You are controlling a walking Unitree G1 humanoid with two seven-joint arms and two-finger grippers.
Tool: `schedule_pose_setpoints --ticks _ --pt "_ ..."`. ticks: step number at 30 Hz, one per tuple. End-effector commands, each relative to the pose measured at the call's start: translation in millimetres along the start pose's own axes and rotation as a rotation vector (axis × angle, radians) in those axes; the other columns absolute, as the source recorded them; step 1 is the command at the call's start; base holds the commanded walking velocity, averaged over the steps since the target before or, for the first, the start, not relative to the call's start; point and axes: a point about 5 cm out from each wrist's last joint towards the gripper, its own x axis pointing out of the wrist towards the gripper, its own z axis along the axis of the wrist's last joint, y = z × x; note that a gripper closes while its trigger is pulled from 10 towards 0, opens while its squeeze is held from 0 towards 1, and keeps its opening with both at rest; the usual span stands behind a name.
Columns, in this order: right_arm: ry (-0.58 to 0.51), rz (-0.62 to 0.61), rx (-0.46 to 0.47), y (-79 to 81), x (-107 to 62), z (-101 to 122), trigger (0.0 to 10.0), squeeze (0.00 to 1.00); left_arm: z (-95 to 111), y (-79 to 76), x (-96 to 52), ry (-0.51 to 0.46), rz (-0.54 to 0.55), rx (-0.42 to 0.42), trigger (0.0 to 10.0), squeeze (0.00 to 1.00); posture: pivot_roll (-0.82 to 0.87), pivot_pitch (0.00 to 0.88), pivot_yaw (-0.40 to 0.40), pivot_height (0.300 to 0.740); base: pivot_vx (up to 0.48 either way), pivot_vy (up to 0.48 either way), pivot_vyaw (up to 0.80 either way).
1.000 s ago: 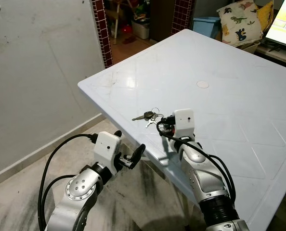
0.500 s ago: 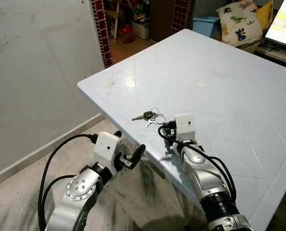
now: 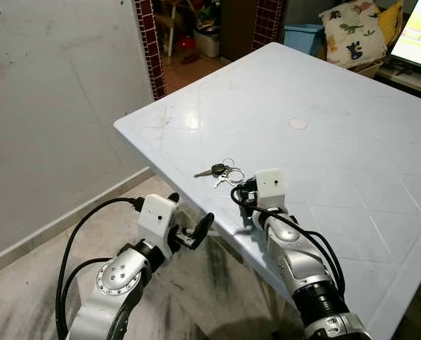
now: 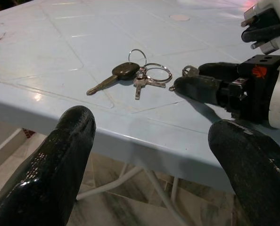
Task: Hang keys on a hook
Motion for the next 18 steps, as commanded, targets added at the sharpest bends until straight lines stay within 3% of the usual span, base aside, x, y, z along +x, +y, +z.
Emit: schedule_pose_setpoints --ticks 1,18 --pt "0.036 -0.008 0.011 0.1 1.2 -5.9 0.0 0.00 1.1 0.1 -2.1 0.002 0.004 0.010 10.0 0.00 0.09 0.096 0.038 0.740 0.000 0.000 0.00" --pt "0.077 -0.021 0.051 -2.8 4.3 -11.6 0.0 0.00 1.6 0.4 -1.3 0.003 0.000 0.011 10.0 0.00 0.09 0.092 0.041 0.740 0.000 0.000 0.00"
